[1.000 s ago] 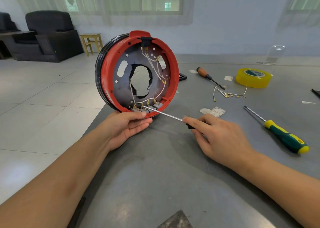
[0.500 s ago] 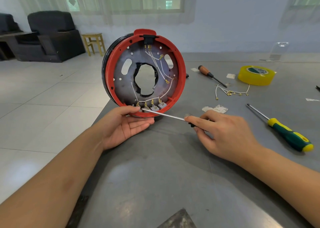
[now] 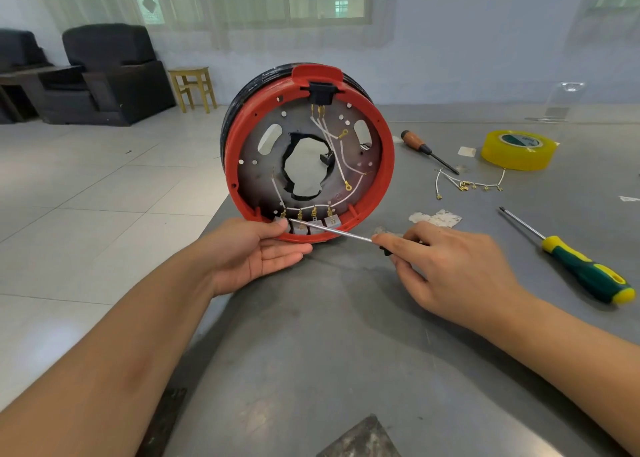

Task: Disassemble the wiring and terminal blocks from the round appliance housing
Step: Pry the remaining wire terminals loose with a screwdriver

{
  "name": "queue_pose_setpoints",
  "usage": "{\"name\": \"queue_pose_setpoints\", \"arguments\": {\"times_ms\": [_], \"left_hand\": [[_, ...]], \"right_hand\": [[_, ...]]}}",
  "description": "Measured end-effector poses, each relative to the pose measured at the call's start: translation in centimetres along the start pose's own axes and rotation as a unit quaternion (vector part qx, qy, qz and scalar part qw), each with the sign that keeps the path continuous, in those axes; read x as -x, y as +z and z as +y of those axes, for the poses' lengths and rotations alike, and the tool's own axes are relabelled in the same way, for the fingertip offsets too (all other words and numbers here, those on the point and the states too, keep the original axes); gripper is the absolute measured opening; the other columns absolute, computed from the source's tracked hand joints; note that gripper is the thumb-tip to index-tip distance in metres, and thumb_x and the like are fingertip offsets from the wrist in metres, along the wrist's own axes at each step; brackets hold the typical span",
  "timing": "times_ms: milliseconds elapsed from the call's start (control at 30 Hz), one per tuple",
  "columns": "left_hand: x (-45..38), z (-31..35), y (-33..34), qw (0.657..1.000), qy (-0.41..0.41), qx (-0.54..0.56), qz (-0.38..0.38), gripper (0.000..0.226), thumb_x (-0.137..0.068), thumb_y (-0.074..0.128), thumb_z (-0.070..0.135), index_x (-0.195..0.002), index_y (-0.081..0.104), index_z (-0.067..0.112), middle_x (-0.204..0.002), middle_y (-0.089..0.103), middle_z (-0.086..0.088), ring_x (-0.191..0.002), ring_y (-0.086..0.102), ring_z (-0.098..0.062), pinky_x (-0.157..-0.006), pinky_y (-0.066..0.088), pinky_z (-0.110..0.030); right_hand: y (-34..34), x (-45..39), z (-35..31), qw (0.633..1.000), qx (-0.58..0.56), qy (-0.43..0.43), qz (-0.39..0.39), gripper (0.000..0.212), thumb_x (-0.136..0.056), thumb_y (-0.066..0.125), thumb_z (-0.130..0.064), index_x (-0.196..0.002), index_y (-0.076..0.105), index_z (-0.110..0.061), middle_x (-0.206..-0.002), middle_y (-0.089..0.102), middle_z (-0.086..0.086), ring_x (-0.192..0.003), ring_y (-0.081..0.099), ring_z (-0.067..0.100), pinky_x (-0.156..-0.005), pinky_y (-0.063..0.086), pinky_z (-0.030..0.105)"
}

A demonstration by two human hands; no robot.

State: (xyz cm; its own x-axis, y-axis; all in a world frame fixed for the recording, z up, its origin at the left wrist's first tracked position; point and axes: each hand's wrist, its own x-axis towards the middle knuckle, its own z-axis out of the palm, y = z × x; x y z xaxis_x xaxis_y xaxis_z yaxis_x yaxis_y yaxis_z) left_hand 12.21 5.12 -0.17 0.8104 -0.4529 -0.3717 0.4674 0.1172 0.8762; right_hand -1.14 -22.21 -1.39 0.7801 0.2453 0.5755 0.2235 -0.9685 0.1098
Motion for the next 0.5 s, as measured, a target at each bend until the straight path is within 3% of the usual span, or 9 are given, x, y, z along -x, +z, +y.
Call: {"name": "queue_pose_setpoints", "arguments": {"times_ms": [367,500], "left_hand": [[-0.1,-0.54,-0.23,1.0,0.01,-0.017,-0.005,0.031,-0.103,0.062,0.019,-0.124,0.067,-0.004,-0.116,0.076,-0.022,-0.106,0.077,-0.029,-0.073,0.064,-0.029],[-0.23,-0.93,-0.41,0.999,0.019,-0.027,0.001,0.031,-0.104,0.061,0.017,-0.123,0.066,-0.007,-0.113,0.076,-0.026,-0.105,0.077,-0.029,-0.073,0.064,-0.029]], "right_hand": [[-0.11,-0.2,-0.21,0.999,-0.049,0.019,-0.015,0.036,-0.095,0.05,-0.036,-0.125,0.069,-0.042,-0.085,0.066,-0.01,-0.065,0.062,0.02,-0.043,0.041,0.025],[-0.49,-0.64,-0.07,0.996,-0.077,0.036,-0.038,0.035,-0.094,0.053,-0.033,-0.123,0.069,-0.045,-0.083,0.065,-0.012,-0.07,0.061,0.019,-0.048,0.041,0.027]]}}
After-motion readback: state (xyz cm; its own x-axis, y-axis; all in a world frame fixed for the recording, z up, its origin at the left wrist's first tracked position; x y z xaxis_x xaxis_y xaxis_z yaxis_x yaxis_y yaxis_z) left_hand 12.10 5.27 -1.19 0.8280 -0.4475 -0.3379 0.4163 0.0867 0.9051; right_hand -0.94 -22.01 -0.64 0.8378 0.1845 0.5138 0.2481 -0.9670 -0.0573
